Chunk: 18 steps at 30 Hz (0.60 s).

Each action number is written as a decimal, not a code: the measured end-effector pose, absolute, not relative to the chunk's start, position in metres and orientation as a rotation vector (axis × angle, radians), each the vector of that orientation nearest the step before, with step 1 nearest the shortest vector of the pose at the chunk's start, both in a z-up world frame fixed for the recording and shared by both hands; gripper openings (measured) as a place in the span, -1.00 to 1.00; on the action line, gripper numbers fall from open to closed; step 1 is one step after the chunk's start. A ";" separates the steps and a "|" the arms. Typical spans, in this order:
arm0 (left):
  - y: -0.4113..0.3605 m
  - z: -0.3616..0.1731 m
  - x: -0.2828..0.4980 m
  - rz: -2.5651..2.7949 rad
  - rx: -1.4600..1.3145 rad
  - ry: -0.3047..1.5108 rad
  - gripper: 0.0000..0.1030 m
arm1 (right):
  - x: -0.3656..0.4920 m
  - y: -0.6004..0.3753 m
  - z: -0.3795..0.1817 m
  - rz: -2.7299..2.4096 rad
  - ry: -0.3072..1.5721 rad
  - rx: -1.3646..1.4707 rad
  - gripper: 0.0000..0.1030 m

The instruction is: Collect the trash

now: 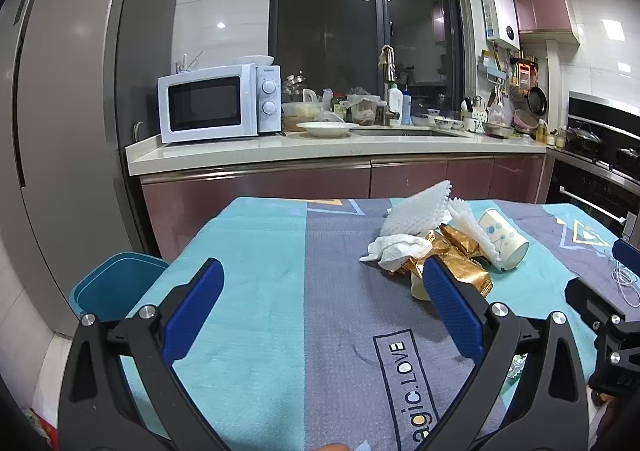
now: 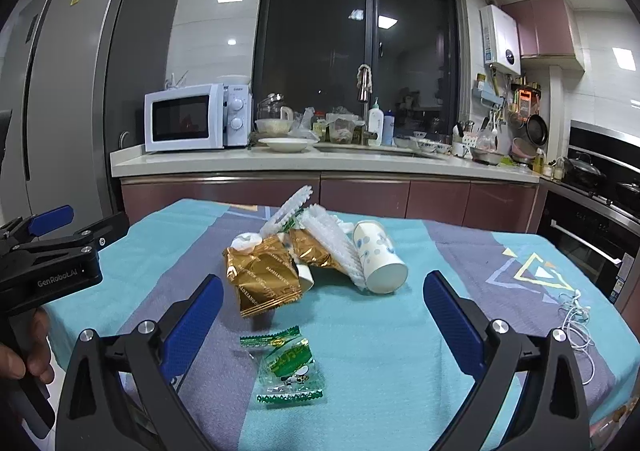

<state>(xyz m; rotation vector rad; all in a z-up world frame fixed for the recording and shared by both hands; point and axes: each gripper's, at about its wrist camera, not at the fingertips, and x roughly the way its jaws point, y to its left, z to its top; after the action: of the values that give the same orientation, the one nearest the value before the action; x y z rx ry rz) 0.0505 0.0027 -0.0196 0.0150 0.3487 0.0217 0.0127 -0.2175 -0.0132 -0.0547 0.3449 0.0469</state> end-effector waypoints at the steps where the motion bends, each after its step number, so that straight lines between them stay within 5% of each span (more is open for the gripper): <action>1: 0.001 -0.020 0.053 0.018 0.017 0.352 0.90 | 0.014 -0.217 -0.014 0.050 0.351 -0.057 0.88; 18: -0.048 -0.047 0.131 -0.169 0.053 0.573 0.90 | 0.058 -0.218 -0.063 0.136 0.606 -0.063 0.88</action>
<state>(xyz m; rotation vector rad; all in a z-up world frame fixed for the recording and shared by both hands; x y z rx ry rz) 0.1306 -0.0481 -0.0469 0.0531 0.5734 -0.1689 0.0583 -0.2185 -0.0629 -0.0626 0.6062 0.1360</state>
